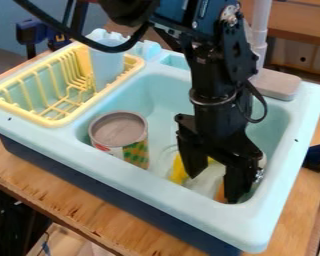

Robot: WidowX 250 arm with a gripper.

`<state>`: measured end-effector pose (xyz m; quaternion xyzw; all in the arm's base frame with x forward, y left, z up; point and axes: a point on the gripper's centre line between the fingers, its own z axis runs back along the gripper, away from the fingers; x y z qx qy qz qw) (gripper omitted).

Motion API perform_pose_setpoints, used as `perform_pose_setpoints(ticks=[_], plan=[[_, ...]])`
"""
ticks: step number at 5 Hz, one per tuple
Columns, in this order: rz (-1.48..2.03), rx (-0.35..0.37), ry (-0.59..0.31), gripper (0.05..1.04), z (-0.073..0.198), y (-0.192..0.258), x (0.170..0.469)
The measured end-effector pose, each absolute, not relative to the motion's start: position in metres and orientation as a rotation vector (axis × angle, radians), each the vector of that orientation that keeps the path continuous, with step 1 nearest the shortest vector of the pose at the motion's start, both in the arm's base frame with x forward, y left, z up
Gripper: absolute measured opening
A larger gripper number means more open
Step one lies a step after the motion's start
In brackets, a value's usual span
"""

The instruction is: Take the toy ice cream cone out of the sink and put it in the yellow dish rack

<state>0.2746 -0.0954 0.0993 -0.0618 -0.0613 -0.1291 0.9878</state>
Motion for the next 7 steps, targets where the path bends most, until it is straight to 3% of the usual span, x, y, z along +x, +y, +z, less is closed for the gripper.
perform_pose_setpoints(ticks=[3, 4, 6, 7], plan=[[-0.323, -0.161, -0.191, 0.964, 0.096, -0.104, 0.287], [-0.318, -0.165, -0.195, 0.691, 0.092, -0.105, 0.289], [-0.300, -0.179, -0.240, 0.498, 0.093, -0.102, 0.287], [-0.292, -0.209, -0.263, 0.498, 0.096, -0.094, 0.281]])
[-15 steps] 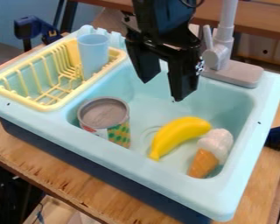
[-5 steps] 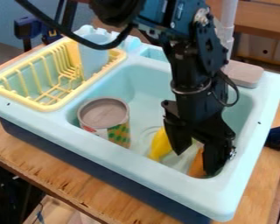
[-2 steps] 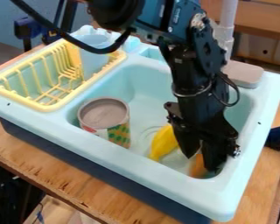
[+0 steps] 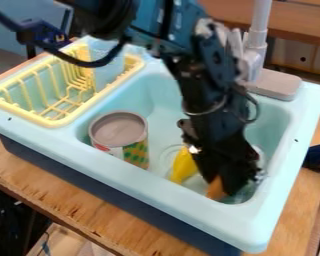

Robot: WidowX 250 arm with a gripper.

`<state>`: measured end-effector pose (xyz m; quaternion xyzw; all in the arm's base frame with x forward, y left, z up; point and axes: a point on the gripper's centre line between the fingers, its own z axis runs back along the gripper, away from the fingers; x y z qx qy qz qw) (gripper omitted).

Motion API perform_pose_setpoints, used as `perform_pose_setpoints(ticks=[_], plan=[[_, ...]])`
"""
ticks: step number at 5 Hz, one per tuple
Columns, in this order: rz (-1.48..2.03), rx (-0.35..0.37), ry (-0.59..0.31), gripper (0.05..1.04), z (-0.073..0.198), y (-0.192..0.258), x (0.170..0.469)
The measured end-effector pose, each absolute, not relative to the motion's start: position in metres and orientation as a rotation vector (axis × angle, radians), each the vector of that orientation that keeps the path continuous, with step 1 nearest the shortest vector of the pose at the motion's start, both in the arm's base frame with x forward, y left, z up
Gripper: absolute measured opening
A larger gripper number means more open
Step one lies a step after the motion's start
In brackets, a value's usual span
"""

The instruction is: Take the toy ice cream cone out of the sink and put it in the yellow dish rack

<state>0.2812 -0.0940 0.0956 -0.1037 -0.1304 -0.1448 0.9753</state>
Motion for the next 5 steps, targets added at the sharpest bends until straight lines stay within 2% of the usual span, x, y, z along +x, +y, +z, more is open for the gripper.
perform_pose_setpoints(ticks=[2, 3, 4, 5], plan=[[-0.300, -0.198, -0.408, 0.499, 0.149, -0.083, 0.266], [-0.292, -0.226, -0.480, 0.498, 0.171, -0.072, 0.254], [-0.179, -0.183, -0.497, 0.498, 0.190, -0.050, 0.243], [-0.027, -0.121, -0.513, 0.498, 0.205, -0.024, 0.252]])
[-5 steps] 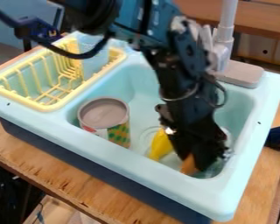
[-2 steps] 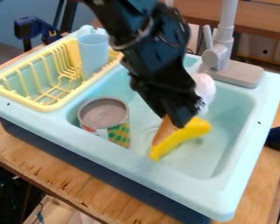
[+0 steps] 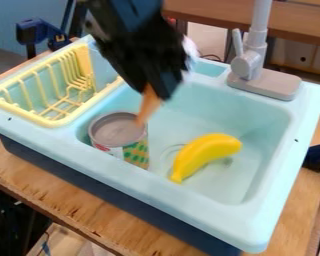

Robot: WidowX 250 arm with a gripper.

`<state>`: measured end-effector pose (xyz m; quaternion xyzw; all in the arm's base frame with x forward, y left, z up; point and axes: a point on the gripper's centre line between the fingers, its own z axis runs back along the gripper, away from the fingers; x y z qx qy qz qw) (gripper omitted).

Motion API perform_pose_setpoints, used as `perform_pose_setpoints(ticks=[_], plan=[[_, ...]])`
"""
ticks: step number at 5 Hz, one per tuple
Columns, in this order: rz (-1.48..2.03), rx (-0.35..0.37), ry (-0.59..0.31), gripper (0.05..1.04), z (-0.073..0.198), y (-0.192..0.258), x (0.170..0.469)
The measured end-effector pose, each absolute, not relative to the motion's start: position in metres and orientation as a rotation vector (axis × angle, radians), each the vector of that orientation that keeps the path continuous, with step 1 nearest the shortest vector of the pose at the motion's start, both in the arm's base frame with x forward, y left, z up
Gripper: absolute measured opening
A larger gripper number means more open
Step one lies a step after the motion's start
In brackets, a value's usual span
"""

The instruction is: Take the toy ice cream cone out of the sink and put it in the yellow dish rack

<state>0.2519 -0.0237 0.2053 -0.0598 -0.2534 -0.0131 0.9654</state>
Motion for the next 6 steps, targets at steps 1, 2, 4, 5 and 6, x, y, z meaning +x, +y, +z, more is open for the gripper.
perform_pose_setpoints(ticks=[1, 2, 4, 5, 6], plan=[[0.142, -0.037, -0.500, 0.498, 0.204, 0.016, 0.263], [0.279, 0.023, -0.488, 0.499, 0.201, 0.046, 0.272], [0.459, 0.080, -0.415, 0.498, 0.187, 0.082, 0.268], [0.498, 0.119, -0.387, 0.498, 0.185, 0.088, 0.262], [0.558, 0.156, -0.360, 0.498, 0.185, 0.096, 0.255]])
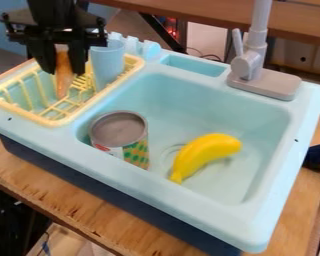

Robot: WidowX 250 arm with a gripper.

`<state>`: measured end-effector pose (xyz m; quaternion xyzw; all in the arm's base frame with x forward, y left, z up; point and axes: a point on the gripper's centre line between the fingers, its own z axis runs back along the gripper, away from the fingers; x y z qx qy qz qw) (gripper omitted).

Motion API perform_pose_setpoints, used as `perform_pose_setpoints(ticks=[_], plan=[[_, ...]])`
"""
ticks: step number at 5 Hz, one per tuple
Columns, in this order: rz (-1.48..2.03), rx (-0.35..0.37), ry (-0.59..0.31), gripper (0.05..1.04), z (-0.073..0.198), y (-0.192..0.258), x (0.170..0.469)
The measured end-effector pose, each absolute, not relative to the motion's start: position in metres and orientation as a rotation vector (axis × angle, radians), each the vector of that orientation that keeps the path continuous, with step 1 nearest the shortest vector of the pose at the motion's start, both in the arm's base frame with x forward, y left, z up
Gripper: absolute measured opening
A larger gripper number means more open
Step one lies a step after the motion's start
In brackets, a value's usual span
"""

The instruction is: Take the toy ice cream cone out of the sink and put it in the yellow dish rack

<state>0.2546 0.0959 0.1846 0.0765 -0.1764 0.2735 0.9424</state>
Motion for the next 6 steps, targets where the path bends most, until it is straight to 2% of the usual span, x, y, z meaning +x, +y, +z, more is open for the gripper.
perform_pose_setpoints(ticks=[2, 3, 4, 5, 6], plan=[[0.668, 0.221, -0.316, 0.498, 0.175, 0.123, 0.246], [0.668, 0.225, -0.277, 0.498, 0.159, 0.128, 0.252], [0.663, 0.221, -0.275, 0.499, 0.153, 0.131, 0.262], [0.679, 0.182, -0.312, 0.559, 0.148, 0.135, 0.270], [0.695, 0.148, -0.284, 0.673, 0.138, 0.131, 0.273]])
